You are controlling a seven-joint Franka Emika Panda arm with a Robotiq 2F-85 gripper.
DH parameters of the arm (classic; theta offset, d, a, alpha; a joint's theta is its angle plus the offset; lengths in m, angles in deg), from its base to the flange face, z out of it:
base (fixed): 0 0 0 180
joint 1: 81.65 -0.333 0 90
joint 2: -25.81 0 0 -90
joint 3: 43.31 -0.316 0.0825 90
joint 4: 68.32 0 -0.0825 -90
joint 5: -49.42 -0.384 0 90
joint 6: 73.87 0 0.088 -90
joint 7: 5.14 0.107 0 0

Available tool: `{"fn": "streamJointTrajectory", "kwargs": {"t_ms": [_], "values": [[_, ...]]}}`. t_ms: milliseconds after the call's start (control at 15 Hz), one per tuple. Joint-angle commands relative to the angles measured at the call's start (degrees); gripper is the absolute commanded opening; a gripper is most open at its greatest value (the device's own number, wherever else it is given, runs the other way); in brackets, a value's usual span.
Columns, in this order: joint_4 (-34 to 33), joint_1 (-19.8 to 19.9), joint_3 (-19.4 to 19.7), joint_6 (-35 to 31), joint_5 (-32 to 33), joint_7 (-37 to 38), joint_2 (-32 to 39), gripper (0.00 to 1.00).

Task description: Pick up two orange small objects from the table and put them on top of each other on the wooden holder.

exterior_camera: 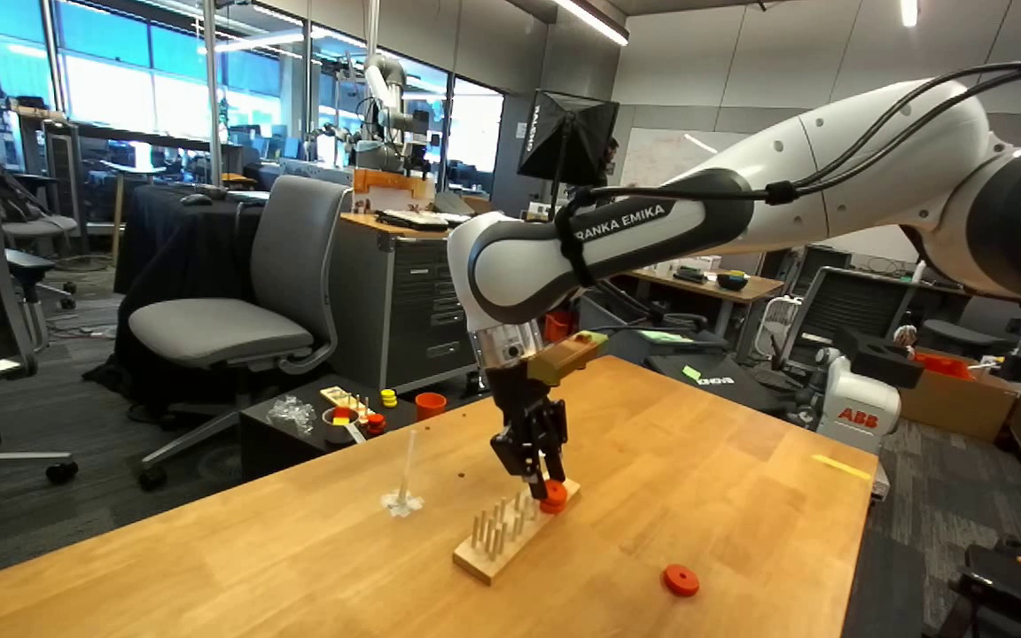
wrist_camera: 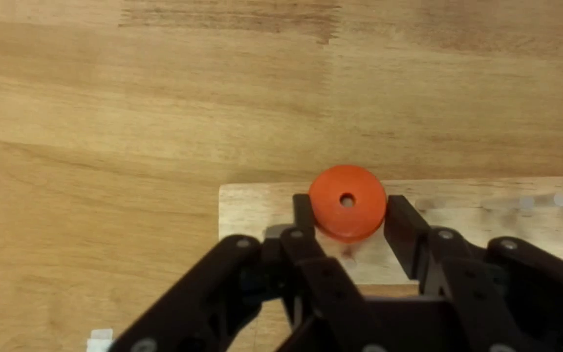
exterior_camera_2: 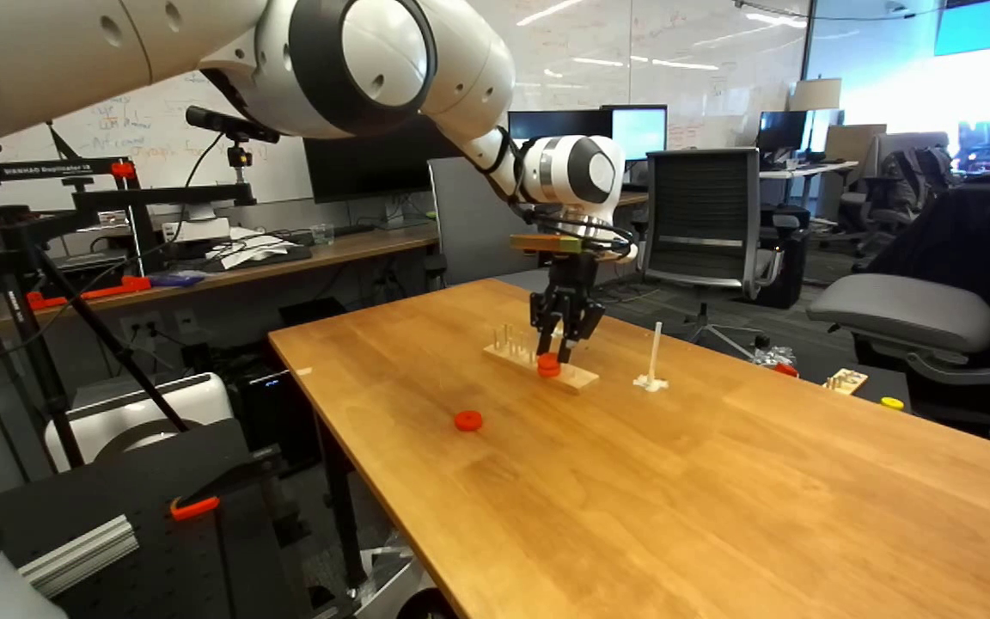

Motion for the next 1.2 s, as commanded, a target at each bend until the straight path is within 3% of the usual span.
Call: {"fn": "streamJointTrajectory", "kwargs": {"t_ms": [0, 267, 733, 933, 1133], "values": [[-5.3, -0.9, 0.9, 5.0, -0.5, 1.1, 2.4, 0.70], [-2.9, -0.3, 0.2, 4.6, 0.2, 0.4, 0.3, 0.99], [6.3, 2.3, 0.2, -5.4, 2.1, -4.2, -9.4, 1.00], [14.0, 4.4, -0.4, -11.8, 1.9, -8.4, -16.6, 1.00], [20.3, 6.1, -0.9, -13.9, 1.4, -13.0, -23.0, 1.00]]}}
